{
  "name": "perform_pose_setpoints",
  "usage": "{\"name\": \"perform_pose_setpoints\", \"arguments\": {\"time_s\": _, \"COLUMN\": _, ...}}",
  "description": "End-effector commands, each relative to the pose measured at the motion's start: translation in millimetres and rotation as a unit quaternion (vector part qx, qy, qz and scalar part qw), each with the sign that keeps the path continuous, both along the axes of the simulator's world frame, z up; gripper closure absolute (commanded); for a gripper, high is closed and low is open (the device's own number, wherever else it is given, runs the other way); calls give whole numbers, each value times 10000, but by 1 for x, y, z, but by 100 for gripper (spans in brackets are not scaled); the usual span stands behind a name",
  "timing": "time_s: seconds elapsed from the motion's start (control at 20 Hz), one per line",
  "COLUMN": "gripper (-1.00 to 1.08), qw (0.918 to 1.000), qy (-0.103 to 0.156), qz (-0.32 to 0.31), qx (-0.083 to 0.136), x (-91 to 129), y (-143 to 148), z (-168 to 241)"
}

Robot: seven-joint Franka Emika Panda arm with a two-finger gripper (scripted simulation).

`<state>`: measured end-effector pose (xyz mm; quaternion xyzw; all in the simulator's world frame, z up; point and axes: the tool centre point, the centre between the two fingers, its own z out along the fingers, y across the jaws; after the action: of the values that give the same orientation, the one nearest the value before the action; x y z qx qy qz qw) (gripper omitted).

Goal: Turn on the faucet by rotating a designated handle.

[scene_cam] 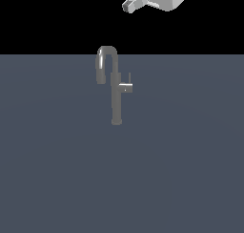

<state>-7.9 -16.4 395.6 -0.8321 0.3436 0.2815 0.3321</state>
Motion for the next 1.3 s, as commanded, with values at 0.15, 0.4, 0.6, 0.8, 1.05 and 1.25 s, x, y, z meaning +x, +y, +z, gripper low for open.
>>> {"name": "perform_pose_setpoints", "arguments": {"time_s": 0.15, "gripper": 108, "qw": 9956, "qy": 470, "qz": -553, "qx": 588, "x": 28, "y": -8, "z": -28}}
{"name": "perform_pose_setpoints", "arguments": {"time_s": 0.4, "gripper": 108, "qw": 9837, "qy": 908, "qz": -1067, "qx": 1128, "x": 50, "y": -14, "z": -57}}
{"name": "perform_pose_setpoints", "arguments": {"time_s": 0.6, "gripper": 108, "qw": 9681, "qy": 1266, "qz": -1487, "qx": 1567, "x": 65, "y": -19, "z": -83}}
{"name": "perform_pose_setpoints", "arguments": {"time_s": 0.8, "gripper": 108, "qw": 9470, "qy": 1626, "qz": -1911, "qx": 2007, "x": 79, "y": -22, "z": -111}}
{"name": "perform_pose_setpoints", "arguments": {"time_s": 1.05, "gripper": 108, "qw": 9187, "qy": 2001, "qz": -2352, "qx": 2461, "x": 91, "y": -22, "z": -143}}
{"name": "perform_pose_setpoints", "arguments": {"time_s": 1.25, "gripper": 108, "qw": 8993, "qy": 2218, "qz": -2606, "qx": 2724, "x": 97, "y": -21, "z": -162}}
